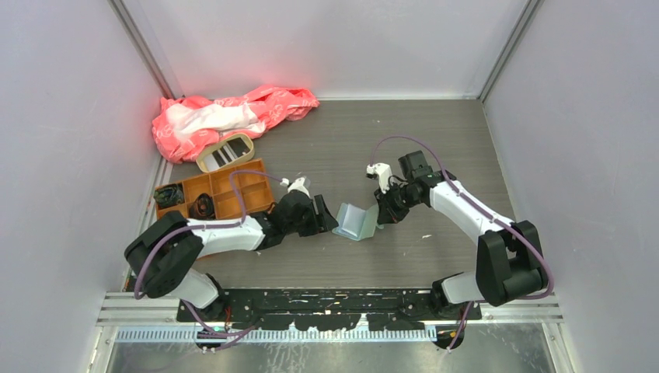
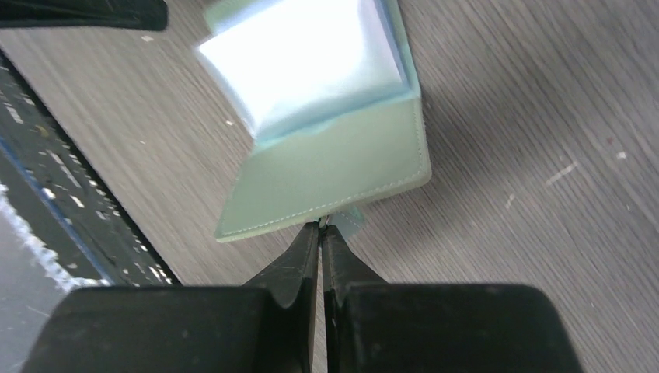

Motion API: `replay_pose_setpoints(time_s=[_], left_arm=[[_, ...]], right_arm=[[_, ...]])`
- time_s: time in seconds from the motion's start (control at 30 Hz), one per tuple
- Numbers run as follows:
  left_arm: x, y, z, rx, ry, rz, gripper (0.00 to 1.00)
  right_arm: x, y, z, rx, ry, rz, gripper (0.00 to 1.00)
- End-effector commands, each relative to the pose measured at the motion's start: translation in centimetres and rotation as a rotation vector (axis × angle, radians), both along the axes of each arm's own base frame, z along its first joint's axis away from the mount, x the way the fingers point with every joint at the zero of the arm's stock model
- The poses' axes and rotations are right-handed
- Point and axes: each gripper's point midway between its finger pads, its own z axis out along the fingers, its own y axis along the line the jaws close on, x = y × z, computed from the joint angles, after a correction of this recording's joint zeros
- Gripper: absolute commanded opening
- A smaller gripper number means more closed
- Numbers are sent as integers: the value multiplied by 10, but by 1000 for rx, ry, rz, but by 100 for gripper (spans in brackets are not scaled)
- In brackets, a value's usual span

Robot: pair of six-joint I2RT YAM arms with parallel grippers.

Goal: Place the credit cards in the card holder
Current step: Open the card holder at the center of the board.

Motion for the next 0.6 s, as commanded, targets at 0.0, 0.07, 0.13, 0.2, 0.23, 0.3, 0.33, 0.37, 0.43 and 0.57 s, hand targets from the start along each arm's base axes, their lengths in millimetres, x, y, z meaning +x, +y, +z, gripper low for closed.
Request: replay_pose_setpoints(time_s=[0.0, 0.07, 0.13, 0.2, 0.23, 0.3, 0.33, 0.37, 0.43, 0.57], left_arm=[[11, -21, 12, -42, -29, -53, 60], [12, -28, 10, -59, -10, -80, 55], [12, -34, 7, -62, 10, -102, 51], [11, -38, 4, -65, 25, -122, 49], [12, -40, 4, -66, 27, -128, 49], [12, -41, 2, -63, 35, -132, 49], [13, -41, 1, -62, 37, -131, 49], [14, -40, 0, -62, 38, -128, 49], [16, -37, 0, -57, 38, -121, 49], [23, -28, 4, -64, 36, -115, 49]], right_arm=[[3, -31, -13, -168, -49, -22, 9], [4, -34, -16, -190, -43, -34, 9], [6, -36, -20, -207, -31, -45, 10], [9, -38, -25, -229, -15, -56, 10], [10, -39, -28, -240, -6, -63, 10], [10, -41, -32, -254, 11, -70, 10], [11, -41, -33, -258, 15, -73, 10], [12, -42, -34, -263, 18, -77, 10], [14, -44, -37, -277, 20, -83, 11], [15, -48, -42, -307, 28, -92, 11]])
